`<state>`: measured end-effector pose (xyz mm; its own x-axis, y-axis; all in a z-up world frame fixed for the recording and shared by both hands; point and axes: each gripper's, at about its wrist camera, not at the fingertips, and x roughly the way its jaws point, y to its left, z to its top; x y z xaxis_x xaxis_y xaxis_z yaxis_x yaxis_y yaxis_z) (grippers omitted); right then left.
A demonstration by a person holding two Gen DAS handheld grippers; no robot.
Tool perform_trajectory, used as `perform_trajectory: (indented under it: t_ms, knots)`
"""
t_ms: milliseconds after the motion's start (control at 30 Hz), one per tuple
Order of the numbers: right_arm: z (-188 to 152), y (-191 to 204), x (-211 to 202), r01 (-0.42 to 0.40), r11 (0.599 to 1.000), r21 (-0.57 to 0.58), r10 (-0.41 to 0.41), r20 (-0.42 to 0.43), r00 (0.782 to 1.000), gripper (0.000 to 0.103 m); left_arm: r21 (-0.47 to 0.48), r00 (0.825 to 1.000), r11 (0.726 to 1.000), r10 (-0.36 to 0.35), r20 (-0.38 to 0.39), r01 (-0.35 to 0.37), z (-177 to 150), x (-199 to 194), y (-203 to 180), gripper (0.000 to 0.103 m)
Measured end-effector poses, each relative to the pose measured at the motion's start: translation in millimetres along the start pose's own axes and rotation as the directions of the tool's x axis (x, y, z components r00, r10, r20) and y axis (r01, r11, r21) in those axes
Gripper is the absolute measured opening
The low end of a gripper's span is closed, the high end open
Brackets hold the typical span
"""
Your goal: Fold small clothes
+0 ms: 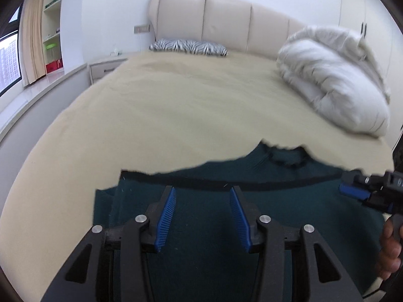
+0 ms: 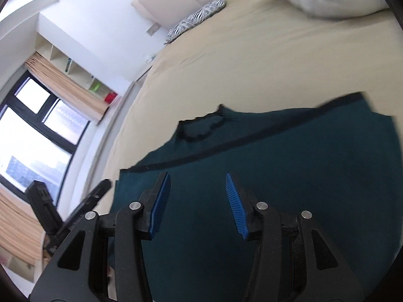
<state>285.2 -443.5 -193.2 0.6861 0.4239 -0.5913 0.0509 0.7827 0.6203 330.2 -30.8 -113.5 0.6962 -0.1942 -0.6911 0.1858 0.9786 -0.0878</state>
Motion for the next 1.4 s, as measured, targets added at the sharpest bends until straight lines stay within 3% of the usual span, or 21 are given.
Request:
perform_trajectory:
  t_ms: [33,100,133,200,233,267,400,433,533,567,667,733,800,867,1000,1067,1167,1200,1400]
  knots:
    - [2.0,-5.6,9.5,0.013,1.0,0.017,-0.013,-0.001,1.0,0.045,-0.016,1.0,1.0,0.001,-0.031,-0.002,-6.0,12.8,6.8,0.048]
    - [5.9,-33.5,26.4,0.034,0.996,0.081,-0.033,-0.009,0.999,0.041,-0.101,0.997,0.993,-0.07,-0.021,0.068,-11.7,19.9,25.3,0.048]
    - [4.9,-52.9,26.9,-0.008,0.992,0.123,0.006,0.015,1.0,0.036,-0.138,0.995,0.986,-0.095,-0.007,0.093,-12.4,19.4,32.4,0.048]
    - [0.3,-86.0,17.3,-0.101,0.976,0.194,0.087,0.075,0.993,0.004,-0.191,0.991,0.973,-0.131,-0.004,0.128,-13.1,23.1,43.3,0.047]
    - [-2.4,-103.2,8.6,-0.15,0.957,0.247,0.123,0.121,0.985,0.001,-0.206,0.99,0.969,-0.142,-0.005,0.138,-12.9,25.1,46.0,0.047]
    - [-4.0,-118.3,-5.0,-0.197,0.937,0.288,0.146,0.188,0.971,0.001,-0.208,0.99,0.968,-0.143,-0.003,0.139,-12.7,26.2,46.2,0.047]
    - [-4.5,-149.1,-40.4,-0.139,0.934,0.328,0.032,0.312,0.949,0.006,-0.216,0.99,0.967,-0.141,-0.001,0.138,-13.8,24.0,45.4,0.047]
    - [-7.4,-157.1,-47.3,-0.142,0.926,0.351,0.022,0.326,0.945,0.005,-0.227,0.99,0.964,-0.144,0.0,0.14,-14.7,20.1,48.2,0.047]
    - [-15.0,-163.1,-73.5,-0.016,0.929,0.371,-0.115,0.328,0.938,0.009,-0.242,0.991,0.962,-0.131,-0.007,0.126,-22.3,4.4,59.1,0.047]
    - [-18.2,-166.5,-81.9,-0.008,0.925,0.38,-0.127,0.329,0.936,0.009,-0.243,0.992,0.963,-0.122,-0.013,0.115,-26.8,-2.9,62.9,0.047]
    - [-30.5,-157.7,-108.7,0.06,0.917,0.394,-0.199,0.323,0.925,0.032,-0.231,0.997,0.97,-0.081,-0.004,0.078,-41.5,-31.9,67.7,0.048]
    - [-45.5,-132.2,-127.7,0.047,0.941,0.335,-0.171,0.352,0.92,0.037,-0.218,0.995,0.971,-0.094,0.016,0.096,-51.3,-52.6,60.7,0.05]
    - [-61.0,-94.3,-126.7,-0.014,0.968,0.252,-0.074,0.338,0.938,0.045,-0.171,0.994,0.979,-0.106,0.025,0.109,-59.7,-68.1,43.9,0.054]
    - [-80.4,-45.3,-103.8,-0.058,0.987,0.151,0.015,0.272,0.962,0.051,-0.126,0.995,0.987,-0.098,0.014,0.099,-67.8,-73.2,27.7,0.061]
    - [-112.6,26.7,-29.5,-0.071,0.997,-0.024,0.073,0.075,0.994,0.051,-0.112,0.996,0.991,-0.076,-0.053,0.07,-87.5,-57.5,23.6,0.061]
    - [-125.3,18.2,-7.9,-0.022,1.0,0.021,0.022,0.019,1.0,0.051,-0.098,0.995,0.992,-0.088,-0.037,0.085,-91.7,-57.6,25.8,0.061]
    - [-131.0,-20.0,-15.5,-0.047,0.99,0.135,0.037,0.073,0.997,0.026,-0.102,0.993,0.989,-0.108,-0.035,0.104,-94.2,-54.2,31.3,0.061]
    - [-134.2,-34.3,-25.4,-0.049,0.984,0.172,0.033,0.099,0.995,0.023,-0.107,0.993,0.988,-0.112,-0.031,0.108,-95.3,-53.0,32.6,0.061]
    - [-146.9,-90.5,-103.0,0.074,0.958,0.277,-0.14,0.227,0.964,0.026,-0.097,0.994,0.99,-0.106,-0.013,0.105,-99.3,-52.7,31.3,0.062]
